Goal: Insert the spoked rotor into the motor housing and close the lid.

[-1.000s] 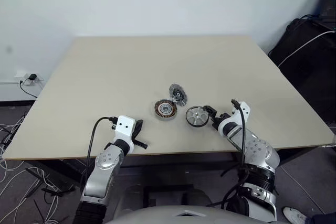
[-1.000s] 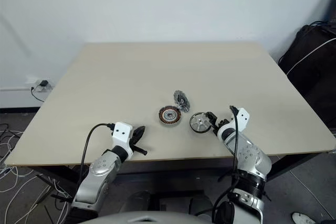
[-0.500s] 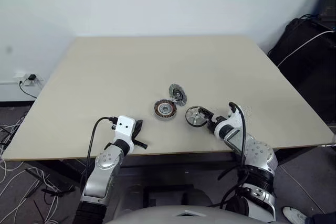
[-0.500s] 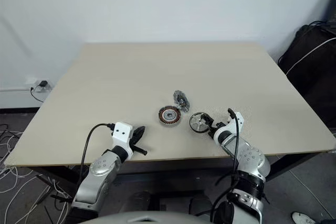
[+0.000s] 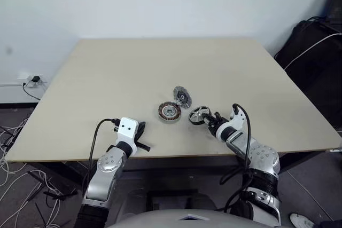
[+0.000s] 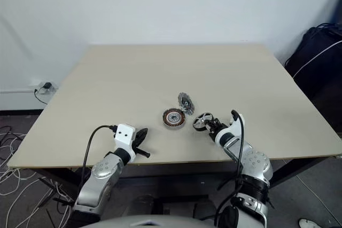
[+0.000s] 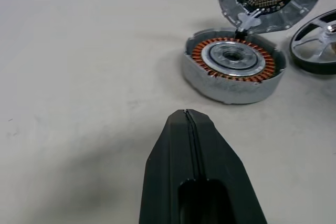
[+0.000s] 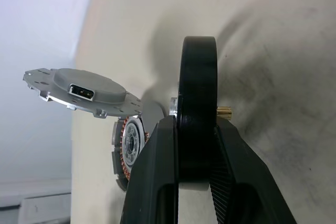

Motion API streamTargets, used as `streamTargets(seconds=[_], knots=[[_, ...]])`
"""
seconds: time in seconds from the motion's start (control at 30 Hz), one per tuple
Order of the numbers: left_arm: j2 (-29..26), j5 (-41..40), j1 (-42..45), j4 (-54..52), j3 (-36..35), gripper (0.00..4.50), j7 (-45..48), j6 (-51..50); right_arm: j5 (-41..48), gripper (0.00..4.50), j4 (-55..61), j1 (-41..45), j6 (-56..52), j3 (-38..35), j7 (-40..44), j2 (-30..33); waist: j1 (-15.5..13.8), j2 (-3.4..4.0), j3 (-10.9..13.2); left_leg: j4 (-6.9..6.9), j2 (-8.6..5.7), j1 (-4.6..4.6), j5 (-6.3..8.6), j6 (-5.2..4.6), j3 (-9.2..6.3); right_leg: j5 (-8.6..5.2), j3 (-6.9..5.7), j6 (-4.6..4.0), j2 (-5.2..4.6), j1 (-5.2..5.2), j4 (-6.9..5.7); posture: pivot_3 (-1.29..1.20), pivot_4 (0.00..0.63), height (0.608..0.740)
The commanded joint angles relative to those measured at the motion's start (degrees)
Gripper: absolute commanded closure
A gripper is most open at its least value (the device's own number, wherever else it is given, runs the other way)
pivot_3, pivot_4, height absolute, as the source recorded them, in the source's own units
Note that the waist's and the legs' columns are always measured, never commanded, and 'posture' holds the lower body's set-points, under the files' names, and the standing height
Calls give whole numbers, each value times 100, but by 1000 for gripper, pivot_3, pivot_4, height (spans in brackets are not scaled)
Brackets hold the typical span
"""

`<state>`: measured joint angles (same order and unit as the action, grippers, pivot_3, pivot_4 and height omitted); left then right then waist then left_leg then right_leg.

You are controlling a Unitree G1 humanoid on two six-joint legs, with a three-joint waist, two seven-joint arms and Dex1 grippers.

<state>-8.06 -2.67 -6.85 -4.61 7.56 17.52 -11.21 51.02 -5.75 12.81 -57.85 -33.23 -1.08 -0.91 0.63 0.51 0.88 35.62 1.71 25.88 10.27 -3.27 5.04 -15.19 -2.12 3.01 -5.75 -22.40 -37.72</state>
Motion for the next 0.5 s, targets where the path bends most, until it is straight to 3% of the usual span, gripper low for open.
streamTargets(seconds=[0.03,0.17,0.5], knots=[[12,8,69,-148,50,4500,-9,31,106,4068,84,-278,-150,-207,-268,176,-13,4,-2,-1,0,0,0,0,0,0,0,0,-2,0,1,0,0,740],[28,7,79,-112,82,4500,-6,41,798,4068,434,-630,-598,-271,-63,342,-38,6,-3,-11,-1,6,1,-1,-1,0,-3,0,-3,0,23,0,0,740],[29,-5,86,-89,125,4500,-1,22,1801,4068,1007,-1038,-1476,426,332,495,34,11,-4,-35,8,10,4,-7,-1,0,-1,0,15,5,70,0,0,740]])
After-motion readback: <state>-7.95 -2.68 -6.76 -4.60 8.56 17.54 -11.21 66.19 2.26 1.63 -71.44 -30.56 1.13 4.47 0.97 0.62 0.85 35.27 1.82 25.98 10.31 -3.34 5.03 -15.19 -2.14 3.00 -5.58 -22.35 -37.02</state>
